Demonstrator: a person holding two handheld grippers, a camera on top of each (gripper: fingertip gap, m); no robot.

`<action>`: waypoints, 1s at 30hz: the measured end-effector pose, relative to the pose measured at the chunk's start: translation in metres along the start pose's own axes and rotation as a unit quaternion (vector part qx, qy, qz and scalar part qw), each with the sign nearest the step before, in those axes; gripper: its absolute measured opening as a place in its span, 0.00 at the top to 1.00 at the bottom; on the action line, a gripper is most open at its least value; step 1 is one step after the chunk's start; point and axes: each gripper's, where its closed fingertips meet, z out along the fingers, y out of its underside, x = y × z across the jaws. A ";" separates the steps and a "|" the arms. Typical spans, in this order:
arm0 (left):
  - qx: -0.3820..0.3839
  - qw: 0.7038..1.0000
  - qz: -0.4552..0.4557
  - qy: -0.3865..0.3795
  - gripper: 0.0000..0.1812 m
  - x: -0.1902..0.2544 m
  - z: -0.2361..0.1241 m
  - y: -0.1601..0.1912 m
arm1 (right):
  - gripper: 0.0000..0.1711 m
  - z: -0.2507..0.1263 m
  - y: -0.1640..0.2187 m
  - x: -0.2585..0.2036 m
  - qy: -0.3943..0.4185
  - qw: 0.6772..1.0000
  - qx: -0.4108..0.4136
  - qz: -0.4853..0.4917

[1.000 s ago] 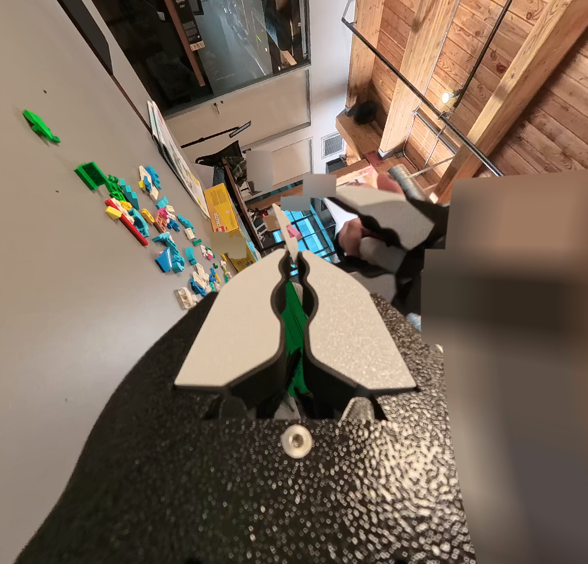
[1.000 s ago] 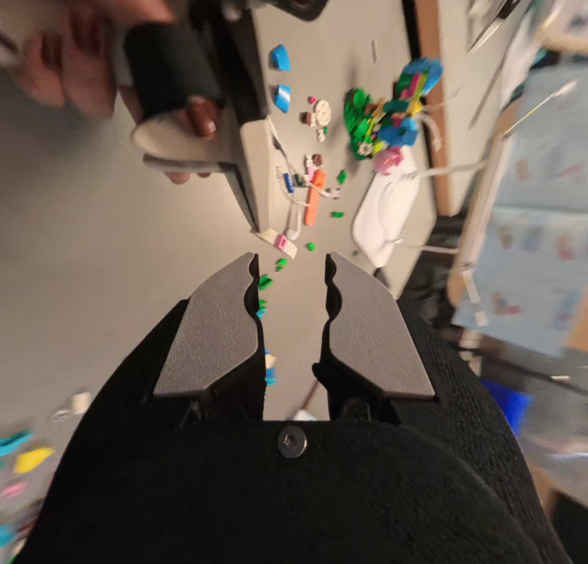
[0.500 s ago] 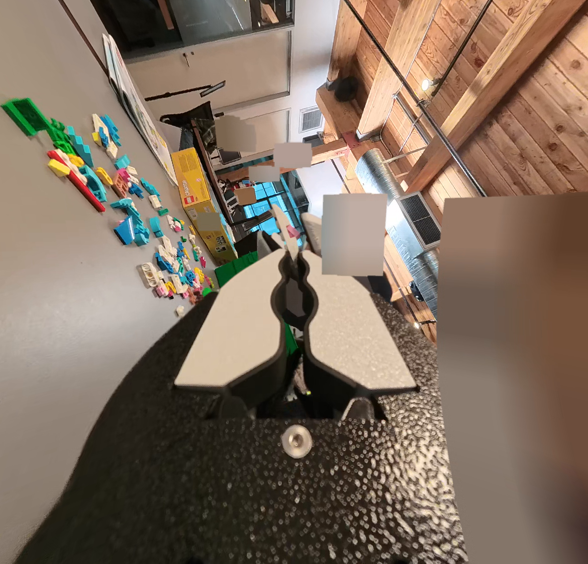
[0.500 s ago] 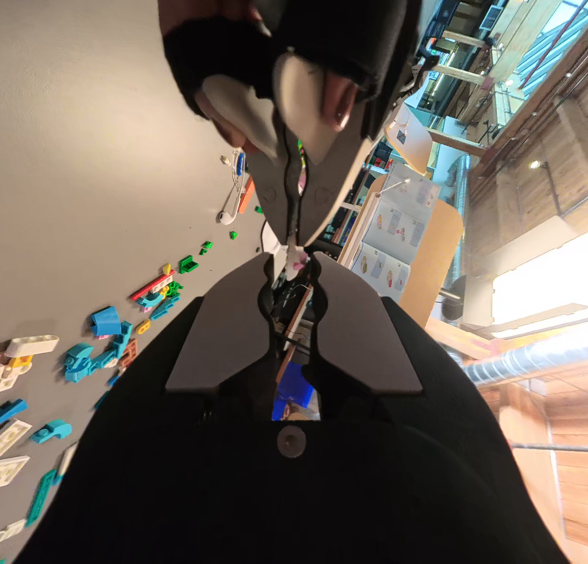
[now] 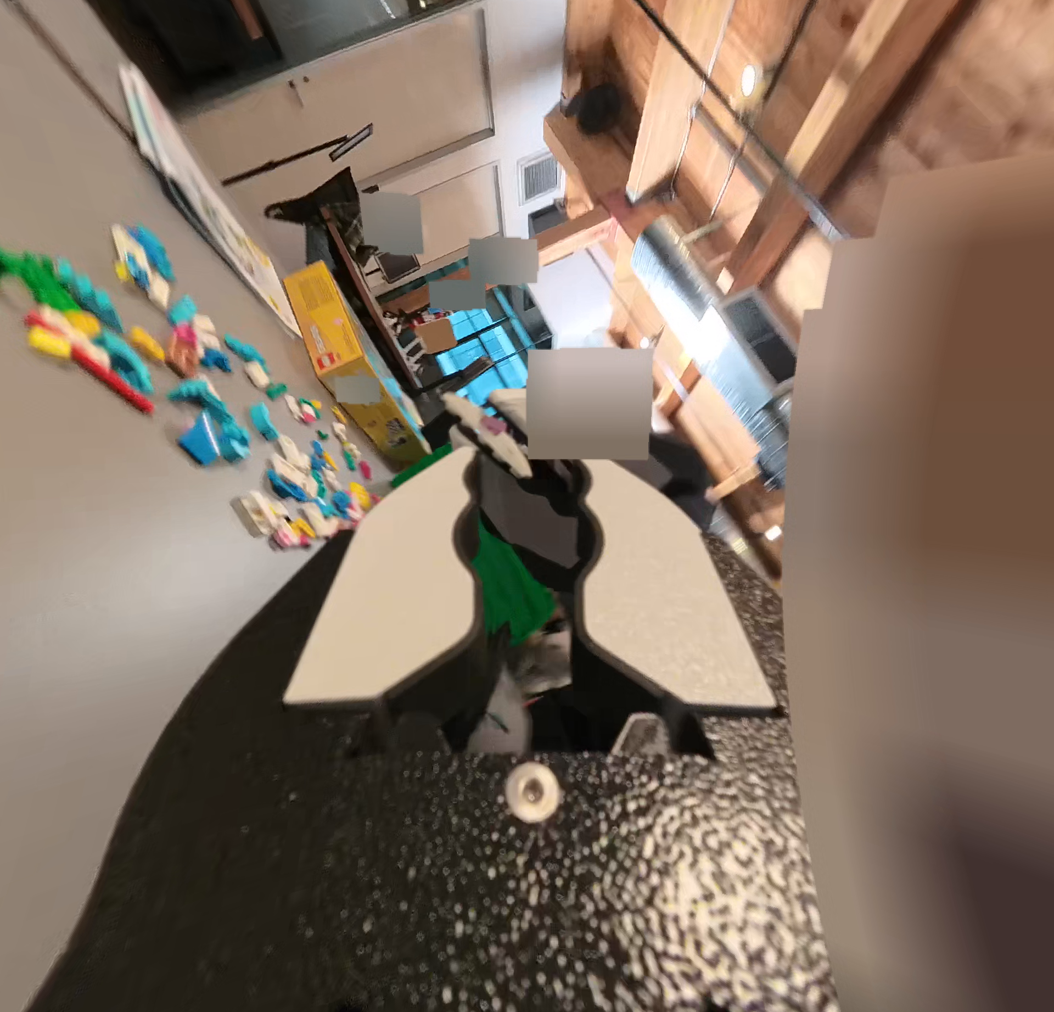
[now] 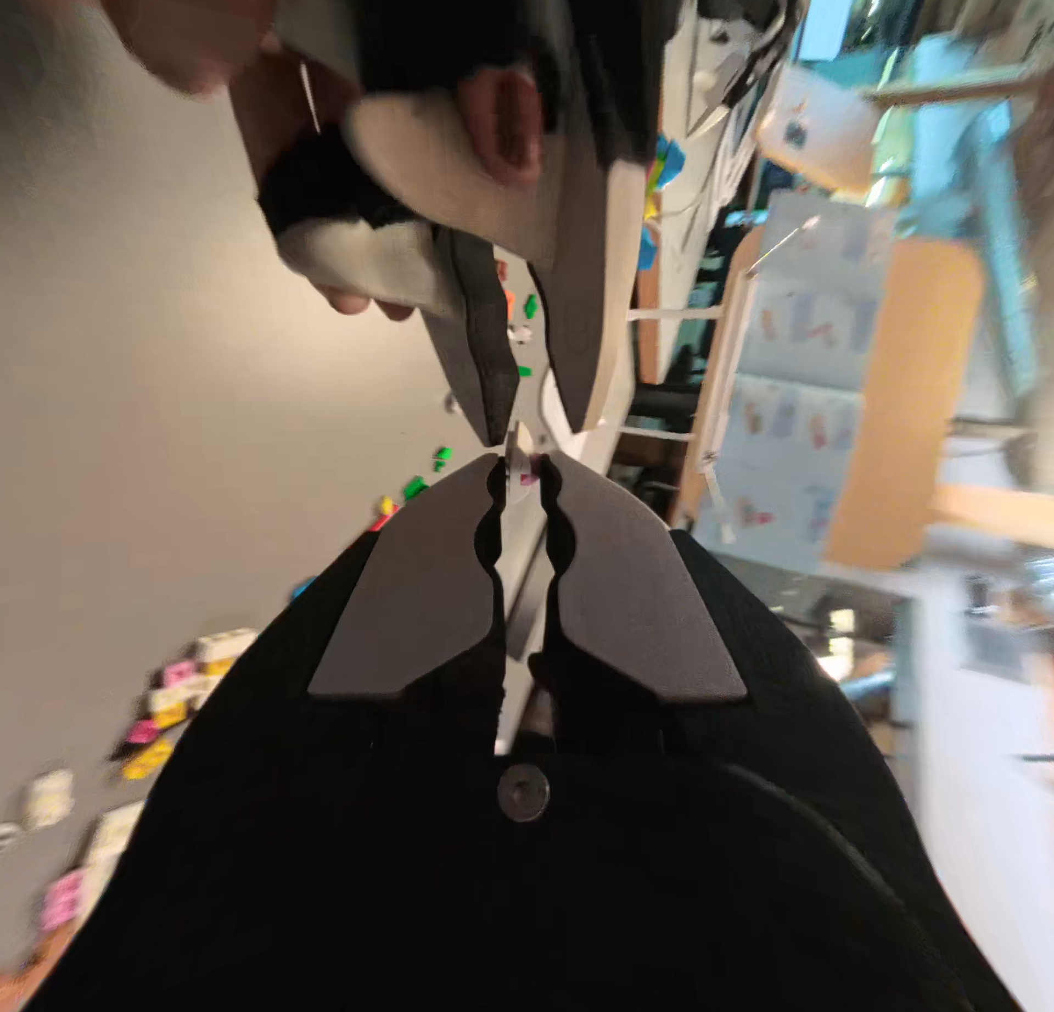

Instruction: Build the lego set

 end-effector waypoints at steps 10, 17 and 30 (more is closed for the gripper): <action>-0.116 0.703 0.690 -0.124 0.73 -0.010 -0.009 0.012 | 0.94 -0.013 0.007 -0.026 -0.164 0.974 -0.044 0.149; -0.131 0.577 0.802 -0.083 0.85 -0.004 -0.010 0.034 | 0.94 -0.020 -0.005 -0.041 -0.237 0.957 -0.058 0.157; -0.166 0.566 0.803 -0.082 0.97 -0.011 -0.012 0.040 | 0.94 -0.023 -0.013 -0.045 -0.255 0.957 -0.076 0.120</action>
